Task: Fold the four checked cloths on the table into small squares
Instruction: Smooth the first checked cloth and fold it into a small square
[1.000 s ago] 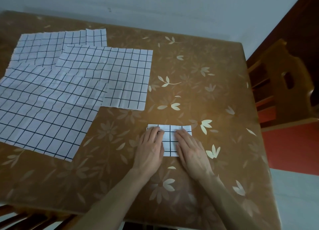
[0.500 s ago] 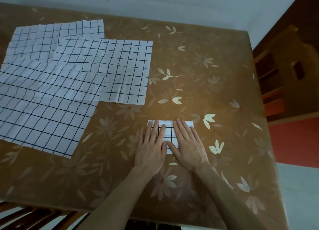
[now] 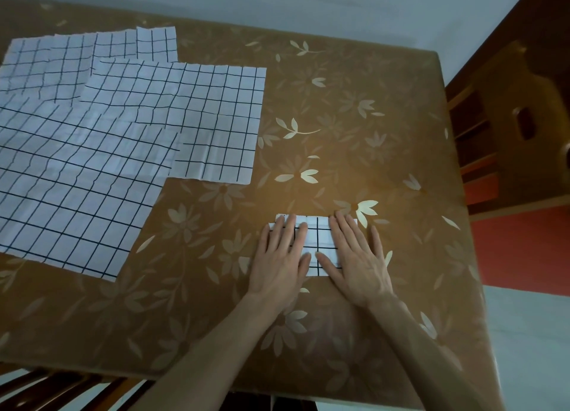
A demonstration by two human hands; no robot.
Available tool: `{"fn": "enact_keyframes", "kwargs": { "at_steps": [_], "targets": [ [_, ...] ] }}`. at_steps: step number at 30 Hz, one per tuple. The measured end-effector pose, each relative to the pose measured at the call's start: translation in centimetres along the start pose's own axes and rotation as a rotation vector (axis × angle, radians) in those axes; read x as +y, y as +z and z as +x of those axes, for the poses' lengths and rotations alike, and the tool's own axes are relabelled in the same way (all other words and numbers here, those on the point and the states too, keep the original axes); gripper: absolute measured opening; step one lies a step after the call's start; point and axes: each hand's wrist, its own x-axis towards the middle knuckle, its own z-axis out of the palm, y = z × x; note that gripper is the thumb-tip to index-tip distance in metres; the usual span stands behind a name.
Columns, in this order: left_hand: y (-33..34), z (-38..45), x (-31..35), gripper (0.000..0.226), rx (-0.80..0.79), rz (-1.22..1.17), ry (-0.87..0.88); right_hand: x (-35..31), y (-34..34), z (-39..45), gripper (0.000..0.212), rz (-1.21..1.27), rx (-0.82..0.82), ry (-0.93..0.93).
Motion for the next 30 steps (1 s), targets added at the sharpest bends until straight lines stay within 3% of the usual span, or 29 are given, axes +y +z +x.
{"fn": "enact_keyframes", "kwargs": {
  "at_steps": [8, 13, 17, 25, 30],
  "targets": [
    [-0.3, -2.5, 0.1, 0.06, 0.11, -0.058, -0.102, -0.4, -0.5, -0.2, 0.074, 0.081, 0.007, -0.145],
    [-0.2, -3.2, -0.5, 0.056, 0.128, -0.039, -0.048, -1.0, -0.8, -0.4, 0.063, 0.154, 0.067, -0.075],
    [0.1, -3.2, 0.1, 0.051, 0.144, -0.069, -0.041, -0.4, -0.3, -0.9, 0.064, 0.07, 0.019, -0.09],
    [1.2, -4.3, 3.6, 0.047, 0.098, -0.129, 0.086, 1.9, -0.8, -5.8, 0.065, -0.012, 0.091, 0.027],
    [1.2, -5.1, 3.4, 0.051, 0.09, -0.085, 0.052, 1.4, -0.3, -6.4, 0.067, 0.065, 0.065, 0.037]
  ]
}}
